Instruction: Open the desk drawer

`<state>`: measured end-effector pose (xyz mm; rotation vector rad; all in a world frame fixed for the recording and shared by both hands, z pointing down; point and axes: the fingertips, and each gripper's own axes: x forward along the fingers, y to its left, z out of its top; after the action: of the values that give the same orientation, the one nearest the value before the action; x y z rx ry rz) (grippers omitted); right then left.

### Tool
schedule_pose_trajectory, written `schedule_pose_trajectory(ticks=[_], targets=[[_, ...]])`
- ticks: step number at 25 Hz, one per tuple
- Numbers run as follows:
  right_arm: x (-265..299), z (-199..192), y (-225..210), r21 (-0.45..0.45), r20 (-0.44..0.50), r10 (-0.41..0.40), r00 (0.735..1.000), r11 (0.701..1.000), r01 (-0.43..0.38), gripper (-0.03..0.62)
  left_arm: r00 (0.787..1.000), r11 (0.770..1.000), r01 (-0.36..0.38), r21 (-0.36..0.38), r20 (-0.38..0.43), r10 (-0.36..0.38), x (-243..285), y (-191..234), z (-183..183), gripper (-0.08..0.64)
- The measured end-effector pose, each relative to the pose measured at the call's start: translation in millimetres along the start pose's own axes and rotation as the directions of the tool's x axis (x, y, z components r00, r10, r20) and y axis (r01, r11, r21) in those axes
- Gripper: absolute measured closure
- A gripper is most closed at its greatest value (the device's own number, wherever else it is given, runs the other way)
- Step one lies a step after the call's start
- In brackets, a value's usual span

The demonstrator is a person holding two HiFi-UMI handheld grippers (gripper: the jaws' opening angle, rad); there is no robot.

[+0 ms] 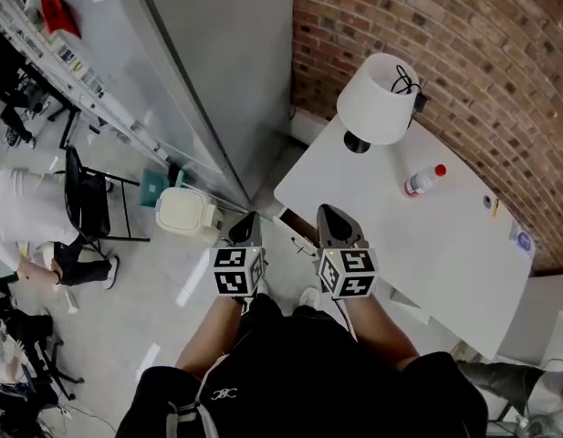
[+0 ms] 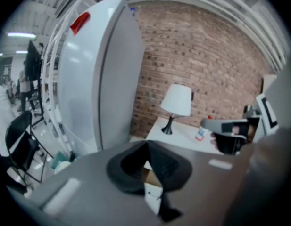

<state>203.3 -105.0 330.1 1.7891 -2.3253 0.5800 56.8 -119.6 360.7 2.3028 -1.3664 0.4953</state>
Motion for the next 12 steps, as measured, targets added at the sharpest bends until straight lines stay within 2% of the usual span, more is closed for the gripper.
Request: schedule_pose_trajectory(ticks=[6,12], targets=[[7.4,59.1,2.6,-0.022,0.116,-0.016,0.993,1.0,0.019,0.594,0.997,0.996,0.027,0.084,0.07,-0.033,-9.2,-17.0,63.1,0.563],[10.7,77.6,4.5,-0.037,0.151,-0.01,0.989,0.999,0.016,0.594,0.992,0.994,0.047,0.102,0.113,-0.059,-9.2,-19.1,87.1,0.563]])
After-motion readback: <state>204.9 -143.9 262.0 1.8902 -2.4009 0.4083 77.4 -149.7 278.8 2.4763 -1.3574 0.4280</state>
